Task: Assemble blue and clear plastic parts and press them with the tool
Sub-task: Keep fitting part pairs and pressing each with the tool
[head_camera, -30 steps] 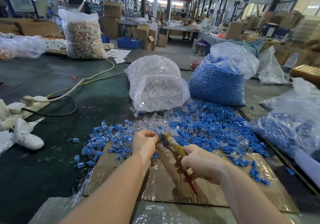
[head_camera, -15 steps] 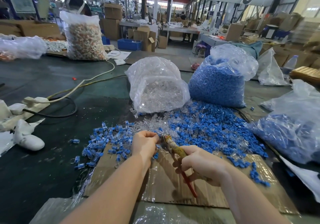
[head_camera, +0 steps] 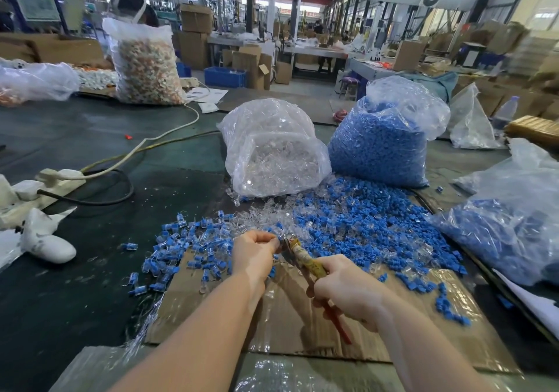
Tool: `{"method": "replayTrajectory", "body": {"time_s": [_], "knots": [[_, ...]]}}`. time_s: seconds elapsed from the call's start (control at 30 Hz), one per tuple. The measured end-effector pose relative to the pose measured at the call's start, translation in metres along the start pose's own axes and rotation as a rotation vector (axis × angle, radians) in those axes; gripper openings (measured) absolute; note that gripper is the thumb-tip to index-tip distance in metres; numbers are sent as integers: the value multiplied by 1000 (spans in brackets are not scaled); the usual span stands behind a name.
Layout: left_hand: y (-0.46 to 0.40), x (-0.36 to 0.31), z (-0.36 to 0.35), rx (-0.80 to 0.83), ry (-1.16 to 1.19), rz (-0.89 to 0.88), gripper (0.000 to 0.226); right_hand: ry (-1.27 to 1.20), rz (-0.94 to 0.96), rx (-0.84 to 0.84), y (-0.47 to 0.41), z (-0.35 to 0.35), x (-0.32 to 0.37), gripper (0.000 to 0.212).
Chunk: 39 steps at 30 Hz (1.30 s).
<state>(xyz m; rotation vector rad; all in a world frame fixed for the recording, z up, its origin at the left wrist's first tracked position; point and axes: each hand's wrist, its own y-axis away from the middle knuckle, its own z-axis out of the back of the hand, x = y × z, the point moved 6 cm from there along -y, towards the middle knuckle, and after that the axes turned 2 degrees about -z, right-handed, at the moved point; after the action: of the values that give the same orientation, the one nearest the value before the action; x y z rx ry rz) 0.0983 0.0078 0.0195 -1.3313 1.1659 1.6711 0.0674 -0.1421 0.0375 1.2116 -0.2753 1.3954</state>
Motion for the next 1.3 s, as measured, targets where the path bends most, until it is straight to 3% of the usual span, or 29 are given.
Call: {"method": "replayTrajectory", "body": {"time_s": [0.07,0.17,0.27,0.37,0.47,0.63,0.93,1.03,1.17,1.3], "knots": [[-1,0,1,-4,16,2,8,-59,-15,6,1,1,-2,17],[-2,2,6,-32,54,19,10,-208,-44,11,1,3,-9,30],[-8,2,21,-108,63,-14,10,-180,-6,-203,-6,15,-15,38],[-16,-6,40,-221,-191,-157,12,140,20,-574,-12,42,-25,38],[-20,-12,54,-309,-414,-308,16,487,-119,-739,-14,60,-41,62],[-28,-4,72,-337,-626,-399,23,794,-183,-805,-18,67,-60,69],[-17,-1,58,-329,-915,-454,35,898,-160,-840,-23,67,-64,69],[0,-4,36,-268,-765,-604,29,909,-168,-840,-23,67,-63,68],[20,4,-5,-32,-663,-734,22,923,-181,-847,-21,61,-58,64],[30,18,-34,135,-689,-754,30,908,35,-871,-18,42,-37,51]]}}
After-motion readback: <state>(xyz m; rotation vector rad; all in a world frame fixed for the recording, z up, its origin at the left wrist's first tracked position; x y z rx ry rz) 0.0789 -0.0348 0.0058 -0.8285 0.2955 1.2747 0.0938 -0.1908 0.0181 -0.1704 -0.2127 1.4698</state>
